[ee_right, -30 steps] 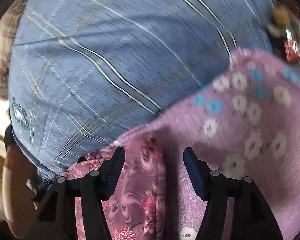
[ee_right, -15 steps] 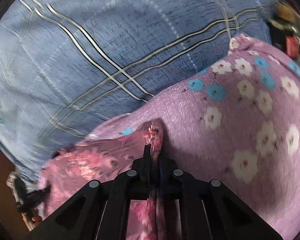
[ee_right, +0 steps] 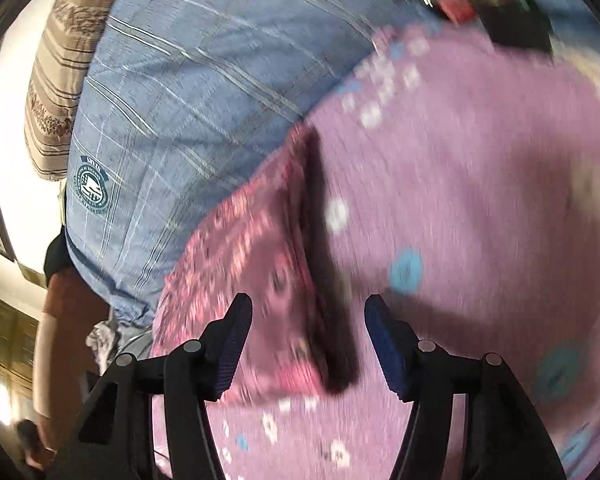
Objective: Fold small clothes
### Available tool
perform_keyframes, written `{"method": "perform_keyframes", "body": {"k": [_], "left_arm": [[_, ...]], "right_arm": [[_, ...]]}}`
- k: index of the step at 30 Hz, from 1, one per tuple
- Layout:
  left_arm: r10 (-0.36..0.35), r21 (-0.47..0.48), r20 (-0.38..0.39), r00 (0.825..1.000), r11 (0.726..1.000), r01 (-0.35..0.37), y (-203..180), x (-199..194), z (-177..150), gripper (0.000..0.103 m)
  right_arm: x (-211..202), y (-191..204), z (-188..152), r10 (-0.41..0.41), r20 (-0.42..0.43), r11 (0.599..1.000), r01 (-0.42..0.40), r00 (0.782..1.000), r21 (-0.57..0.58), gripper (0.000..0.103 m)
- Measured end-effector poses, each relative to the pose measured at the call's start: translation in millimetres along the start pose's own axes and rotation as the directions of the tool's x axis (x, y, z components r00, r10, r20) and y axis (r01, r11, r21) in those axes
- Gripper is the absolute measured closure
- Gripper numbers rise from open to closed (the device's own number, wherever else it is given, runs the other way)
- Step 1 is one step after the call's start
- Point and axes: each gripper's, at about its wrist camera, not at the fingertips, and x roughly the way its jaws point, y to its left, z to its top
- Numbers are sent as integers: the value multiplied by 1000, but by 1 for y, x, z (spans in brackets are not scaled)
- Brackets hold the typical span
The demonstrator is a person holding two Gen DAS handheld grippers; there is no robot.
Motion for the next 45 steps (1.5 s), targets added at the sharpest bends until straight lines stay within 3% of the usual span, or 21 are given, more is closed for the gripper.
{"method": "perform_keyframes", "body": {"k": [3, 4, 5, 6, 7, 10, 13, 17, 20, 24, 26, 27, 28, 29, 31, 35, 39, 43, 44, 45], "left_arm": [[18, -77, -15, 1000, 997, -19, -3, 32, 6, 34], [21, -89, -5, 1000, 996, -21, 2, 24, 5, 48], [31, -108, 11, 999, 994, -30, 1, 27, 11, 81], [40, -123, 18, 999, 992, -38, 0, 27, 12, 95], [23, -140, 32, 999, 990, -18, -1, 22, 12, 98], [41, -75, 115, 993, 997, -32, -23, 3, 7, 98], [59, -43, 131, 990, 998, -54, -32, 2, -2, 98], [126, -72, 88, 988, 990, -119, -13, 17, -15, 98], [104, -109, 32, 994, 989, -99, 5, 23, -20, 97], [42, 48, 40, 998, 998, -44, -14, -5, -25, 97], [-21, 141, 78, 997, 990, 10, -32, -27, -23, 85], [-30, 159, 96, 995, 987, 14, -37, -32, -20, 80], [-27, 179, 123, 992, 984, 5, -44, -38, -14, 64], [10, 190, 158, 987, 981, -40, -53, -42, -3, 46], [65, 196, 176, 982, 976, -100, -63, -35, 23, 38], [165, 148, 103, 981, 973, -179, -62, 4, 81, 38], [308, 92, 57, 950, 946, -312, -52, 53, 128, 38], [329, 73, -5, 944, 942, -328, -46, 93, 147, 40], [329, 102, 2, 944, 939, -328, -51, 99, 147, 51], [332, 136, 18, 943, 934, -331, -57, 102, 148, 68]], "right_arm": [[7, 2, -17, 49, 10, 999, -49, 999, -18, 46], [11, 10, -19, 60, 2, 997, -60, 998, -54, 52], [14, 14, -21, 72, -13, 995, -73, 997, -70, 81], [19, 23, -22, 54, -31, 993, -57, 998, -102, 96], [17, 35, -21, 11, -24, 989, -14, 1000, -151, 96], [-15, 61, -15, 26, 87, 967, -3, 996, -256, 98], [-41, 68, -6, 11, 156, 957, 35, 988, -287, 98], [-20, 47, -19, -92, 93, 957, 114, 991, -267, 99], [0, 20, -30, -185, 40, 951, 189, 982, -245, 98], [-11, 20, -24, -147, 43, 968, 152, 988, -200, 90], [-25, 27, -10, -122, 94, 972, 138, 988, -190, 83], [-29, 29, -4, -111, 118, 974, 132, 987, -183, 71], [-32, 31, 3, -105, 138, 976, 128, 985, -174, 63], [-31, 35, 14, -103, 153, 979, 127, 983, -159, 51], [-22, 41, 27, -98, 143, 982, 119, 985, -149, 49], [19, 47, 62, -108, 89, 988, 117, 990, -98, 49], [49, 47, 86, -128, 76, 989, 133, 989, -68, 49], [82, 47, 107, -161, 38, 984, 163, 986, -66, 49], [92, 48, 111, -174, 19, 981, 174, 985, -80, 49], [103, 50, 114, -187, 2, 977, 186, 982, -104, 57]]}}
